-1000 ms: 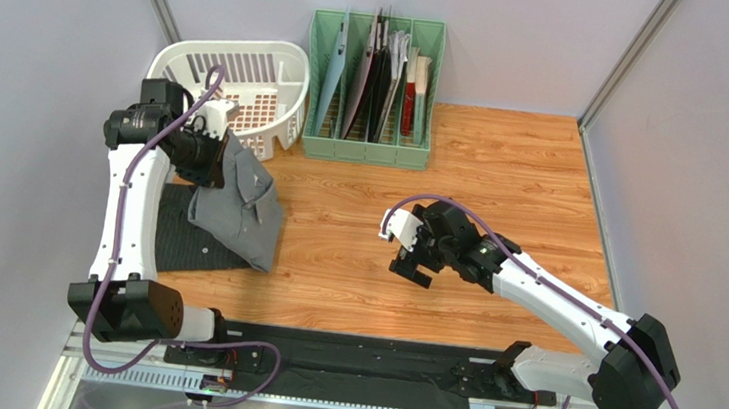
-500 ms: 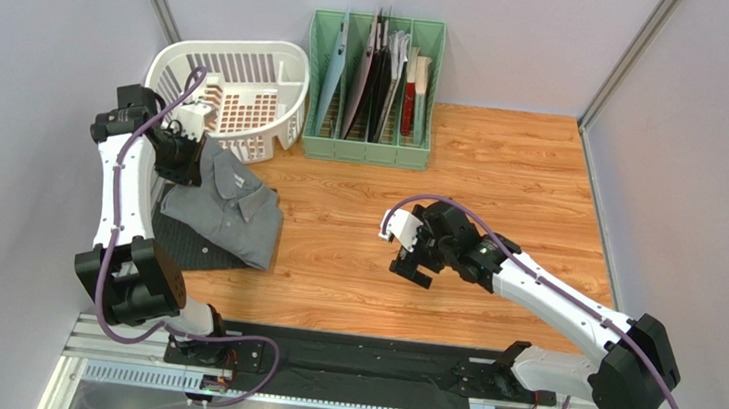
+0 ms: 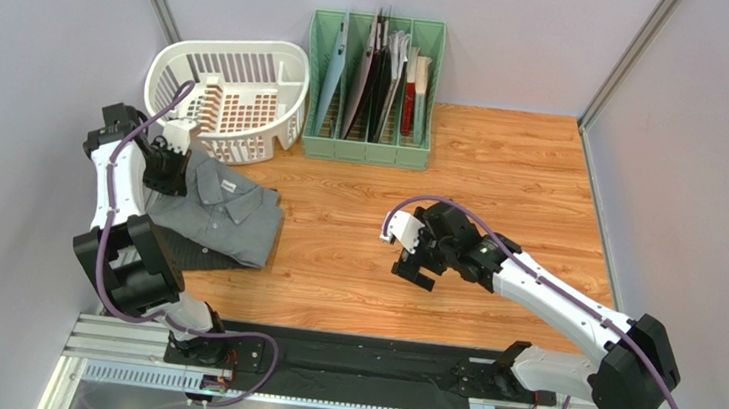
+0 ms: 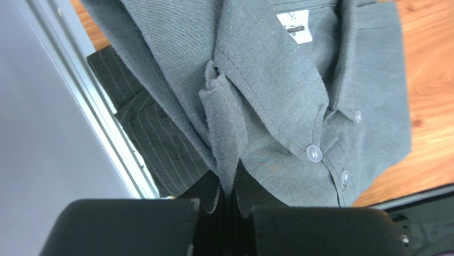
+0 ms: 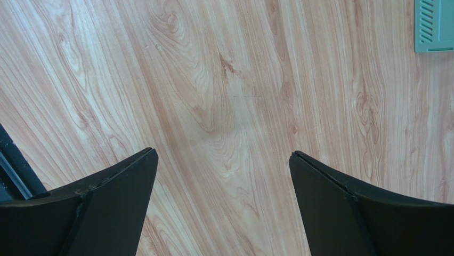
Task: Fold and stack the long sleeve shirts
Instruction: Neatly place the folded shirt to the corner
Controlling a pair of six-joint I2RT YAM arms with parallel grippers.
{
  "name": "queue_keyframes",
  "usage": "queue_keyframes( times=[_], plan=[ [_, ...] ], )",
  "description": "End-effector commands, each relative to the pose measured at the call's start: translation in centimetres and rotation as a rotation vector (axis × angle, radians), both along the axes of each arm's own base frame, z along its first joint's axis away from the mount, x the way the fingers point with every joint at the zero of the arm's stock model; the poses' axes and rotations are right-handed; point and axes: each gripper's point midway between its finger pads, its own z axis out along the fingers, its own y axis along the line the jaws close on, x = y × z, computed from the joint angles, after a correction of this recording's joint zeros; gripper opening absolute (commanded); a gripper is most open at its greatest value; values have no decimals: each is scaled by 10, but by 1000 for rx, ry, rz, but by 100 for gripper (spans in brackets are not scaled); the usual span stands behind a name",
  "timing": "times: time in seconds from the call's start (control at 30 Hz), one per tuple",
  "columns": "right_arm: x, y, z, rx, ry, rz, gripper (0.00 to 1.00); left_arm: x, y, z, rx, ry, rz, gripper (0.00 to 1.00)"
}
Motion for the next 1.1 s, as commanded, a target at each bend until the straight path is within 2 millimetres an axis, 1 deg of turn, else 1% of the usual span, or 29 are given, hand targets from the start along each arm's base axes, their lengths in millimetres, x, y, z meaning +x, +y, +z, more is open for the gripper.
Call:
queue_keyframes(
  times=[0.0,0.03,0.07,0.1,0.17,0.2,0.23,0.3,0.4,0.43,0.47,0.5,0.53,0.57,0.6,0.63,0.67,0.7,0.73,0.77,0.8,0.83,0.87,0.9,0.93,0.97,1.0,1.03,1.07],
  plan=[
    [0,-1,3,-6,10,2,100,15,28,-6,94,-42,-1,10],
    [-2,-3,2,-13,17,1,100,13,31,-9,107,-33,11,19],
    [-1,-4,2,-14,21,-6,100,13,36,-10,125,-30,23,25],
    [-2,-4,3,-6,29,-8,100,11,42,-9,139,-25,52,35],
    [-2,-8,3,-1,56,-30,100,6,39,-3,119,-22,69,58],
    [-3,-7,3,6,69,-30,100,7,35,4,110,-44,68,75],
    [-2,-10,3,6,79,-45,100,6,33,8,101,-52,70,79],
    [0,-11,4,21,103,-68,100,2,21,14,66,-65,53,80],
    [6,-18,3,50,156,-142,100,-8,1,12,12,-26,13,80],
    [14,-26,3,58,181,-193,100,-12,-6,11,-7,-6,-1,80],
    [18,-30,3,71,201,-223,100,-11,-18,13,-16,-10,-31,81],
    [27,-40,7,104,224,-296,100,-10,-25,16,-23,-15,-42,81],
    [32,-45,5,115,248,-333,100,-9,-32,18,-23,-20,-60,82],
    [38,-51,7,136,262,-370,100,-3,-50,24,-12,-31,-114,99],
    [46,-64,7,172,292,-448,100,0,-60,27,-9,-30,-126,99],
    [54,-70,12,196,297,-482,100,3,-71,31,-6,-31,-147,99],
    [59,-74,15,224,312,-512,100,11,-94,40,-12,-44,-193,99],
    [69,-92,19,255,316,-592,100,16,-108,45,-22,-51,-219,99],
    [76,-100,26,278,307,-625,100,20,-121,50,-33,-56,-238,99],
    [81,-106,30,304,311,-652,100,29,-150,56,-52,-59,-287,99],
    [88,-124,33,331,310,-720,100,33,-166,59,-57,-59,-318,99],
    [91,-132,37,358,319,-761,100,38,-179,60,-58,-57,-337,99],
    [96,-136,45,398,320,-777,100,44,-207,61,-71,-44,-369,99],
    [100,-154,47,426,318,-841,100,46,-221,61,-86,-38,-386,99],
    [101,-159,50,451,326,-874,100,49,-235,61,-98,-34,-402,99],
    [101,-161,52,476,336,-879,100,50,-255,55,-123,-2,-395,99],
    [101,-170,52,497,339,-906,100,52,-267,52,-149,1,-399,99],
    [101,-172,53,515,342,-914,100,52,-275,49,-178,12,-400,99],
    [100,-172,53,539,354,-924,100,45,-286,39,-217,55,-398,99]
  ],
)
